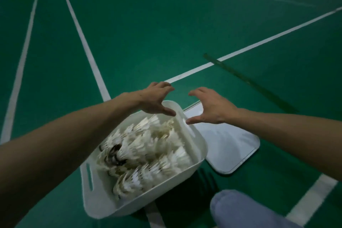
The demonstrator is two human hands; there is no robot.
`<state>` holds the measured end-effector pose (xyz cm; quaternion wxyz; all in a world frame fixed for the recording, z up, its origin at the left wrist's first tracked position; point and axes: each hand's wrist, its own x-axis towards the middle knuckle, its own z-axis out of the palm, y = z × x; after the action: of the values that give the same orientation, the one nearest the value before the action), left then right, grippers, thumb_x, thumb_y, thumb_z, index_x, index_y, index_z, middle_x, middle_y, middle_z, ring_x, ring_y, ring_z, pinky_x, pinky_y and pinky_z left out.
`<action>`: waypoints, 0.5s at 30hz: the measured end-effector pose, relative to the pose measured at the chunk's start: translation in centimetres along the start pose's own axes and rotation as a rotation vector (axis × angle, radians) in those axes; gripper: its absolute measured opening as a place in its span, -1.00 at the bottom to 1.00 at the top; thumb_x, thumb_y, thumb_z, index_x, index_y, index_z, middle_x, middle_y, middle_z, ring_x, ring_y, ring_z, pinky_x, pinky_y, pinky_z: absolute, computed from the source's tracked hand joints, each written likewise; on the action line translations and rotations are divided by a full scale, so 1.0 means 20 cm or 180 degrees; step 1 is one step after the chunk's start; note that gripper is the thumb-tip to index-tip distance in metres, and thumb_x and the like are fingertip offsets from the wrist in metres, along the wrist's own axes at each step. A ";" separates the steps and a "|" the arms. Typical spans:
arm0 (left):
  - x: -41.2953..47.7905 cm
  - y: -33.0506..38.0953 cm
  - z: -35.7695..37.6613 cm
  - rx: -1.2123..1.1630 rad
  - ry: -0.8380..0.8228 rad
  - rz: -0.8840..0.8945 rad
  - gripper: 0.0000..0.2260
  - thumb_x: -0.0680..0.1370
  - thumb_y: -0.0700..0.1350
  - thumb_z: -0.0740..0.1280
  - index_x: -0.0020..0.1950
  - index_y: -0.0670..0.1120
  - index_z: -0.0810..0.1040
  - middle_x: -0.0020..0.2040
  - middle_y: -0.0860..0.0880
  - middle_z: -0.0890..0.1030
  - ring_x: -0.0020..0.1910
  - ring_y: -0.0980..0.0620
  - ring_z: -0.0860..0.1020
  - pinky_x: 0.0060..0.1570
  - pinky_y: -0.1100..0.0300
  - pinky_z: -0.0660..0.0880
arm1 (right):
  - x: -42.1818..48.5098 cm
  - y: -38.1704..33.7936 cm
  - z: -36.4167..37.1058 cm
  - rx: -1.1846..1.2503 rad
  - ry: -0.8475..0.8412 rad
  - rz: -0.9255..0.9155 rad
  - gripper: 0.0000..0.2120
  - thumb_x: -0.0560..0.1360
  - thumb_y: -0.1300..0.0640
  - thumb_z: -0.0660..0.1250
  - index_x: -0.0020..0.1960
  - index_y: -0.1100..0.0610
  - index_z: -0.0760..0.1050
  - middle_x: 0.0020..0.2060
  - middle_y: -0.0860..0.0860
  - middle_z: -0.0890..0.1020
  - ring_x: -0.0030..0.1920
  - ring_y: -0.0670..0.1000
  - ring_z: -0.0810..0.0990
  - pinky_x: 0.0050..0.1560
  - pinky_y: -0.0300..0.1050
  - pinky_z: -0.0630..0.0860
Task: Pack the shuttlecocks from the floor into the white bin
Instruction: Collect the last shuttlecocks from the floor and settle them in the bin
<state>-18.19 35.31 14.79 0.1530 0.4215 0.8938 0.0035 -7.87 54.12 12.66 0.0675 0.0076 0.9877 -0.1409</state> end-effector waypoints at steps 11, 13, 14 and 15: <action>0.88 0.14 0.19 -0.0028 -0.0463 0.0239 -0.20 0.46 0.30 0.28 0.55 -0.04 0.06 0.53 -0.10 0.13 0.47 -0.14 0.20 0.42 -0.09 0.20 | -0.16 0.74 0.23 0.0746 0.0387 0.1653 -0.05 0.25 -0.37 0.45 0.49 -0.06 0.18 0.42 0.00 0.30 0.39 0.11 0.31 0.31 0.05 0.37; 1.00 0.15 0.27 0.0009 -0.0626 0.0208 -0.18 0.45 0.32 0.26 0.55 -0.01 0.02 0.54 -0.10 0.11 0.47 -0.16 0.21 0.42 -0.14 0.21 | -0.23 0.82 0.32 0.0849 0.0401 0.1959 -0.06 0.23 -0.41 0.44 0.48 -0.13 0.17 0.42 0.00 0.30 0.37 0.13 0.33 0.27 0.06 0.40; 1.06 0.15 0.31 0.0028 -0.0692 0.0183 -0.17 0.44 0.33 0.26 0.55 0.00 0.00 0.54 -0.11 0.10 0.47 -0.17 0.21 0.41 -0.15 0.21 | -0.25 0.84 0.37 0.0903 0.0395 0.2122 -0.05 0.22 -0.42 0.44 0.48 -0.16 0.16 0.42 0.00 0.29 0.36 0.14 0.34 0.25 0.06 0.41; 1.11 0.16 0.35 0.0045 -0.0756 0.0169 -0.17 0.44 0.33 0.26 0.56 0.02 -0.01 0.54 -0.12 0.10 0.47 -0.19 0.21 0.41 -0.17 0.22 | -0.28 0.86 0.42 0.0968 0.0388 0.2286 -0.04 0.21 -0.43 0.44 0.48 -0.18 0.14 0.43 0.00 0.27 0.36 0.16 0.33 0.24 0.08 0.42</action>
<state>-27.11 53.25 2.57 0.2548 0.4435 0.8579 -0.0487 -0.64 68.36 0.62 0.0518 0.3709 0.8922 -0.2523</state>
